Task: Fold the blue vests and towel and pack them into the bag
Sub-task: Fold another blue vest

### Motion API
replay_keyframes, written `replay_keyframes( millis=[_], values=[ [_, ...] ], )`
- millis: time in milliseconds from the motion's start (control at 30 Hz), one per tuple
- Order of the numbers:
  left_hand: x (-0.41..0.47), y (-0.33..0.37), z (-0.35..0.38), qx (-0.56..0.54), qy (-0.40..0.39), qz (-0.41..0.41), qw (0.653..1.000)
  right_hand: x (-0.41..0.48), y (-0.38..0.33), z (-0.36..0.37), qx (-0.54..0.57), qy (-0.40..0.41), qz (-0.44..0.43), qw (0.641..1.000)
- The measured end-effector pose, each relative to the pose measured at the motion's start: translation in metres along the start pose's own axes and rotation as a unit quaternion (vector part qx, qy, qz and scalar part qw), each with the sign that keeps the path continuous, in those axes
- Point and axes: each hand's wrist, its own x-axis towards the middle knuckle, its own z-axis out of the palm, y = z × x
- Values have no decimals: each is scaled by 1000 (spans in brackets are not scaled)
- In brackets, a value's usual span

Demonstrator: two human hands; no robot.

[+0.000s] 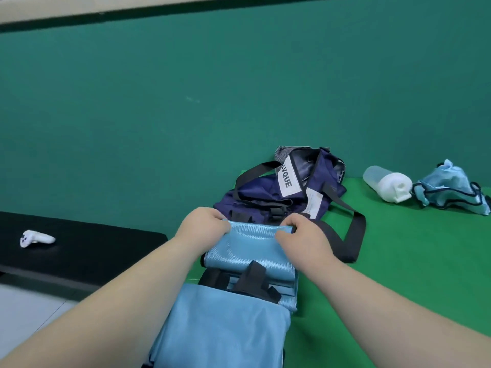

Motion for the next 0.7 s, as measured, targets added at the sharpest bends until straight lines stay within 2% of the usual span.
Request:
replay_keyframes(
  millis=[100,200,267,333,367,433,500,700],
  values=[
    [-10,0,-2,110,68,63,990,1,-1,-7,-40,27,-39,998],
    [-32,9,-6,189,129,180,957,-9,-7,-13,-54,71,-117,989],
    [-44,13,-7,200,118,287,929,-17,-11,-9,-126,91,-238,959],
    [-46,15,-3,285,47,358,888,-18,-10,-1,-223,53,-316,921],
    [-44,14,2,334,4,355,873,-17,-7,3,-277,10,-320,906],
    [-36,9,9,391,-86,292,869,-13,0,7,-357,-81,-288,885],
    [-28,2,14,378,-143,257,878,-9,8,7,-372,-135,-251,884],
    [-15,-23,25,343,-143,276,886,-5,17,1,-342,-175,-211,899]
  ],
)
